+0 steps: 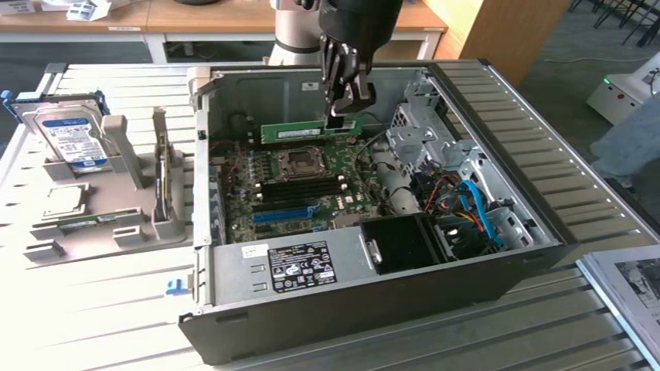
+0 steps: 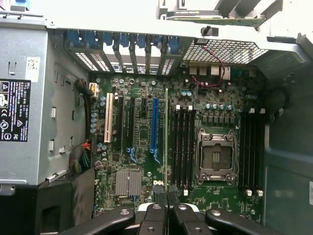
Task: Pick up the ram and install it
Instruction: 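Pick up the ram and move it above insertion slot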
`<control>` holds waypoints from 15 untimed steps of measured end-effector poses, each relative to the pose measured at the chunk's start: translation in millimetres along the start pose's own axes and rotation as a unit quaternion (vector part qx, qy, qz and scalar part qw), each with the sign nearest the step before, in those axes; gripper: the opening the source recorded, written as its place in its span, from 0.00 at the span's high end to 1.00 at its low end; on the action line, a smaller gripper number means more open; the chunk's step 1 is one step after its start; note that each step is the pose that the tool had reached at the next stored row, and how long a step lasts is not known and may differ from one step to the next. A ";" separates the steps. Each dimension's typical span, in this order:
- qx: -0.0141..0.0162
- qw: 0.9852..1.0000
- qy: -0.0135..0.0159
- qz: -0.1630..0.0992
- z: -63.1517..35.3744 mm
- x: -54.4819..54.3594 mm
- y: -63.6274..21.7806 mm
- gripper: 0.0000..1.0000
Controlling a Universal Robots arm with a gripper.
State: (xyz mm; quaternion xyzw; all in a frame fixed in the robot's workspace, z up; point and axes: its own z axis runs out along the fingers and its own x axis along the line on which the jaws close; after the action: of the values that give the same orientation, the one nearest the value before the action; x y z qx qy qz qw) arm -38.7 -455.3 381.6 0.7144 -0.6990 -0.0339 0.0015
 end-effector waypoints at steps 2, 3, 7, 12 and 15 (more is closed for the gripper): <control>0.000 1.000 0.000 0.000 0.0 0.0 0.0 0.88; 0.000 1.000 0.000 0.000 0.0 0.0 0.0 0.88; 0.000 1.000 0.000 0.000 0.4 -4.4 -0.2 0.88; 0.000 1.000 0.000 0.001 1.1 -10.4 -0.3 0.88; 0.000 1.000 0.000 0.003 1.5 -13.7 -0.4 0.88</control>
State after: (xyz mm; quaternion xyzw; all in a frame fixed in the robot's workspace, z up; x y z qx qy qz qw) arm -38.7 -441.5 380.7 0.7124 -0.7009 -0.0339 0.0014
